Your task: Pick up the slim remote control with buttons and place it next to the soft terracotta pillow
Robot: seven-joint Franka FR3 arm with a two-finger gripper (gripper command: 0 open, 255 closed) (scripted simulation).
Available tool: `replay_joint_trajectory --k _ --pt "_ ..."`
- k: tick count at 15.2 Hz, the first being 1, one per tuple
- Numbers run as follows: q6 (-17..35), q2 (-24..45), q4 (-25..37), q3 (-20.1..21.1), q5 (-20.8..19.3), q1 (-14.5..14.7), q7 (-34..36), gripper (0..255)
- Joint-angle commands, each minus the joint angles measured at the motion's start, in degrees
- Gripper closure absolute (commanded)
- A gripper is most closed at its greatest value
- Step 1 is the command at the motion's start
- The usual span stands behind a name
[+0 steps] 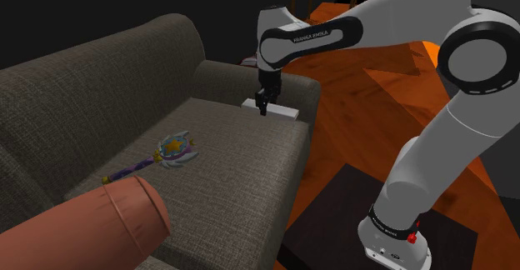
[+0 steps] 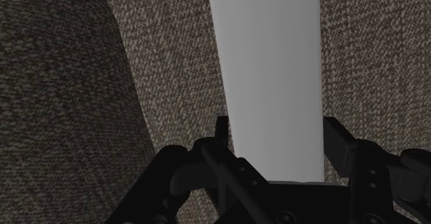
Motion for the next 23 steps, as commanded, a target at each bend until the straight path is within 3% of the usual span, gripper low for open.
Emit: replay_joint_trajectory --k 1,23 --pt "-1.62 -0.33 1.28 0.0 -0.01 0.0 0.04 255" --pt "-18.64 -0.05 18.58 -0.04 -0.1 -0.02 0.37 255"
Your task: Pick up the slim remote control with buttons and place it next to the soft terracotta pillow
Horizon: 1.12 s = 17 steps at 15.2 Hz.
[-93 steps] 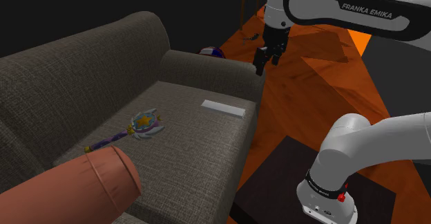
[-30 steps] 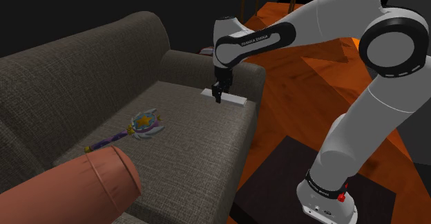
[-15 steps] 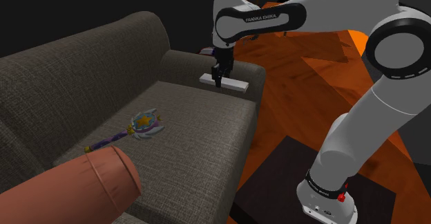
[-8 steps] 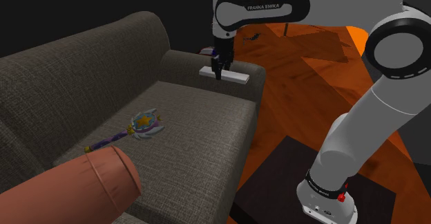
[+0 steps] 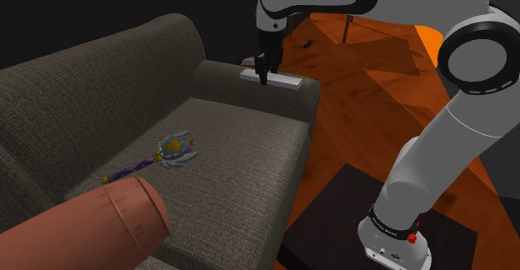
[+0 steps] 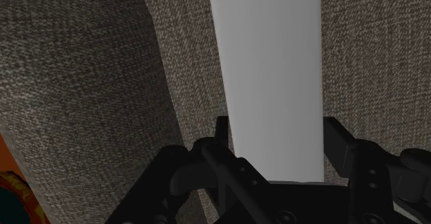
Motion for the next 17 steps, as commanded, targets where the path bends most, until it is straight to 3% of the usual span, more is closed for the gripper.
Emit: replay_joint_trajectory --k 1,7,17 --pt "-1.52 0.12 1.64 0.0 0.0 0.0 0.03 255" --pt "-6.16 1.32 7.48 -0.01 0.0 0.0 0.11 255" --pt "-5.87 -6.47 -0.16 8.21 2.44 5.03 13.06 255"
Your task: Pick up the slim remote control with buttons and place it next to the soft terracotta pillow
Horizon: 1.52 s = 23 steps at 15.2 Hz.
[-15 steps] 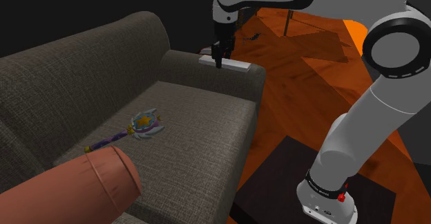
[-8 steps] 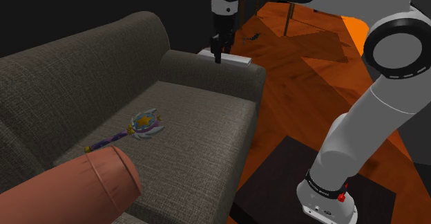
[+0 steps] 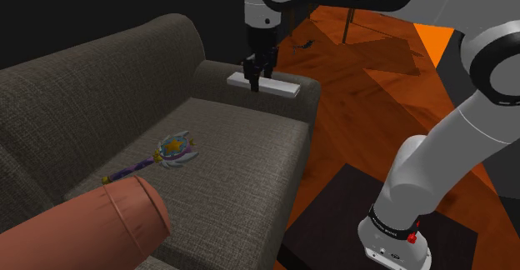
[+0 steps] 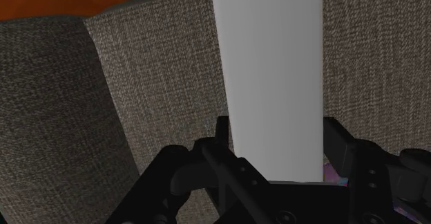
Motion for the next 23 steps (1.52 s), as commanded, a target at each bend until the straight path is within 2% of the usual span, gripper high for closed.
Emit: replay_joint_trajectory --k 1,12,18,23 --pt "-0.33 -0.89 -0.42 1.57 0.59 0.88 2.48 255" --pt "-0.36 -2.11 -0.46 12.14 4.08 6.09 17.83 255" --pt "-0.21 0.55 2.79 18.65 4.88 8.58 26.92 255" --pt "-0.09 4.87 7.35 24.6 4.05 10.54 35.16 255"
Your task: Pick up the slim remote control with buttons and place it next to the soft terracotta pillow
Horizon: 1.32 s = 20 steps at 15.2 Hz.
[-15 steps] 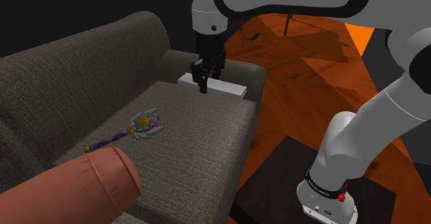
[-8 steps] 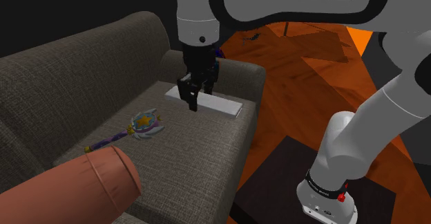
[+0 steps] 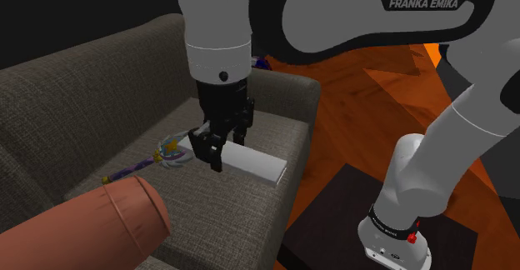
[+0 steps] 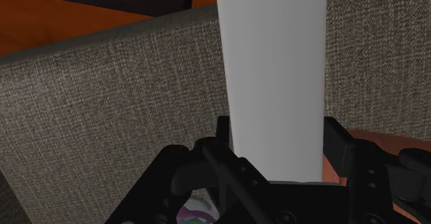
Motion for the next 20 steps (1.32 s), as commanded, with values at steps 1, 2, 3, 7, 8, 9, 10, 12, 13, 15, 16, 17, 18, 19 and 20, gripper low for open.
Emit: replay_joint_trajectory --k 1,2,3,7,8,9,10,12,13,15,16,17,18,19,20 --pt "-0.13 2.68 2.85 2.6 -0.88 0.73 3.68 255" --pt "-0.15 3.91 4.06 3.9 -1.38 1.14 5.47 255" --pt "-0.19 5.26 5.35 5.17 -2.01 1.63 7.31 255" --pt "-0.69 11.85 11.42 10.31 -5.83 4.21 15.18 255" --pt "-0.95 13.83 13.2 11.53 -7.17 5.13 17.27 255" --pt "-1.29 15.94 15.1 12.68 -8.66 6.22 19.4 255" --pt "-1.73 18.19 17.13 13.79 -10.31 7.44 21.55 255" --pt "-2.92 23.05 21.66 15.66 -14.01 10.55 25.84 255" --pt "-3.71 25.62 24.2 16.34 -16.02 12.48 27.92 255" --pt "-5.71 30.95 29.92 17.04 -20.17 17.17 31.74 255" --pt "-6.93 33.69 33.19 17.05 -22.26 19.92 33.43 255" --pt "-8.33 36.5 36.82 16.89 -24.39 22.91 34.94 255" --pt "-9.94 39.41 40.91 16.46 -26.5 26.22 36.23 255" --pt "-11.84 42.54 45.67 15.89 -28.74 29.87 37.28 255" --pt "-14.16 46.0 51.47 14.99 -31.09 34.09 37.99 255"
